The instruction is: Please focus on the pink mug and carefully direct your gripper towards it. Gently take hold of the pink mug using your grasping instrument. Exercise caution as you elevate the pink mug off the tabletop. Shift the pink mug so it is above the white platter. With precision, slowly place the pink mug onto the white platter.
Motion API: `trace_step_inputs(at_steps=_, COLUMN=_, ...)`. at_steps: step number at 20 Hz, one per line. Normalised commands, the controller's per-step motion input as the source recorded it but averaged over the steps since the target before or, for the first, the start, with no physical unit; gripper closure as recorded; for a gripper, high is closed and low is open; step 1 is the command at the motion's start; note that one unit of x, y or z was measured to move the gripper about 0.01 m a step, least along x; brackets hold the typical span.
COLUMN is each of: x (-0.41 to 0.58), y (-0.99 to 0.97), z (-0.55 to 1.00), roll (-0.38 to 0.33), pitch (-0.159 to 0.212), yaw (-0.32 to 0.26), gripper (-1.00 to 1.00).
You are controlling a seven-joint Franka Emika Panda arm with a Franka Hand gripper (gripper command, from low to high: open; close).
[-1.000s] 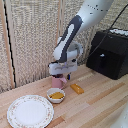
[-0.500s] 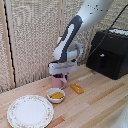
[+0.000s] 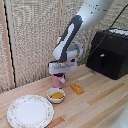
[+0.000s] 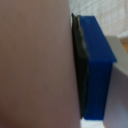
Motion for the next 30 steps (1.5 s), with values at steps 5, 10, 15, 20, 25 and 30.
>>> trace_step_inputs(at_steps=5, x=0.002, y=-0.02, z=1.00, roll=0.039, pitch=0.000, yaw=-0.009, gripper=1.00)
trace_step_inputs(at_steps=10, x=-0.001, y=0.25, z=0.99, roll=0.056, pitch=0.000, yaw=0.002, gripper=1.00)
trace_step_inputs(at_steps=15, x=-0.413, y=0.67, z=0.79, roll=0.063, pitch=-0.038, yaw=0.003, gripper=1.00)
trace_step_inputs(at_steps=20, x=-0.423, y=0.82, z=0.59, roll=0.053, pitch=-0.055, yaw=0.000, gripper=1.00)
trace_step_inputs(at_steps=25, x=-0.325, y=0.87, z=0.16, roll=0.006, pitch=-0.012, yaw=0.000, gripper=1.00)
trace_step_inputs(at_steps=30, x=-0.261, y=0.85, z=-0.02, roll=0.000, pitch=0.000, yaw=0.015, gripper=1.00)
